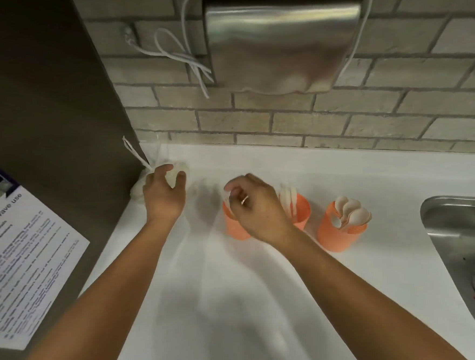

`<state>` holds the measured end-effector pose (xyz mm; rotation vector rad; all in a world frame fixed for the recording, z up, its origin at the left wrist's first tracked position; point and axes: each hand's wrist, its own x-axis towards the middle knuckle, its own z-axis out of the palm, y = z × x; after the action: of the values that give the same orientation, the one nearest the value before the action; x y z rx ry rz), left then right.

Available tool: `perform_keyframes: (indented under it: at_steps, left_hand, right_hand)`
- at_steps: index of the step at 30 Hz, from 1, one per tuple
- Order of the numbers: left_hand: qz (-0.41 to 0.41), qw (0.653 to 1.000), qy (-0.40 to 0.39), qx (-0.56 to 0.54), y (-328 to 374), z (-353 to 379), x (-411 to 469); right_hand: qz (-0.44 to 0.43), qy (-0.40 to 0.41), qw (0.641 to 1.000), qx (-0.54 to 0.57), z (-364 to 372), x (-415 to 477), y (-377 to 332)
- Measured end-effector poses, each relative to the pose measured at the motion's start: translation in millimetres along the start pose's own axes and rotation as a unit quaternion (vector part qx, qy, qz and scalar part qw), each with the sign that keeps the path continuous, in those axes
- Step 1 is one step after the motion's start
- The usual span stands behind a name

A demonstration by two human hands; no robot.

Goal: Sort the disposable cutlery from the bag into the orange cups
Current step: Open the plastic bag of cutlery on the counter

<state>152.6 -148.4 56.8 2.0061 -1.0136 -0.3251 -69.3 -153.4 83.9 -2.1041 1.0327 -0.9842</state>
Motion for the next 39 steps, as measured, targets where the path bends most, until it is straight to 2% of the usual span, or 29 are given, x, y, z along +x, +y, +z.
perform_keyframes:
  at_steps: [2,6,9,12,20,26,30,33,39]
  left_hand:
    - [-0.013,0.998,-0.015,0.052,-12.8,-5.7,15.1]
    - [0.006,0.985,-0.071,0.156,-45.2,-4.3,51.7]
    - [0.022,0.966,-0.107,0.232,-65.9,0.2,80.5]
    - [0.039,0.942,-0.138,0.304,-76.1,4.8,98.6]
    - [0.046,0.911,-0.212,0.351,-91.0,10.9,117.3]
    - [0.063,0.905,-0.206,0.368,-106.2,6.6,115.2]
    - [0.069,0.893,-0.231,0.380,-121.0,-2.5,112.1]
    - [0.069,0.889,-0.236,0.386,-126.2,-9.2,91.2]
    - [0.132,0.879,-0.205,0.409,-147.6,-26.2,19.5]
  right_hand:
    - [-0.001,-0.025,1.000,0.014,15.1,-16.7,3.4]
    - [0.062,-0.097,0.993,0.021,44.1,-45.9,18.5]
    - [0.092,-0.161,0.982,-0.019,62.5,-61.0,31.2]
    - [0.102,-0.188,0.975,-0.059,72.6,-70.7,39.3]
    - [0.125,-0.172,0.975,-0.066,79.7,-77.9,45.7]
    - [0.143,-0.176,0.972,-0.060,88.0,-82.4,45.6]
    - [0.137,-0.175,0.974,-0.048,99.0,-78.2,39.4]
    - [0.133,-0.179,0.974,-0.034,105.0,-73.5,31.5]
    - [0.121,-0.175,0.977,-0.018,100.1,-70.4,20.1]
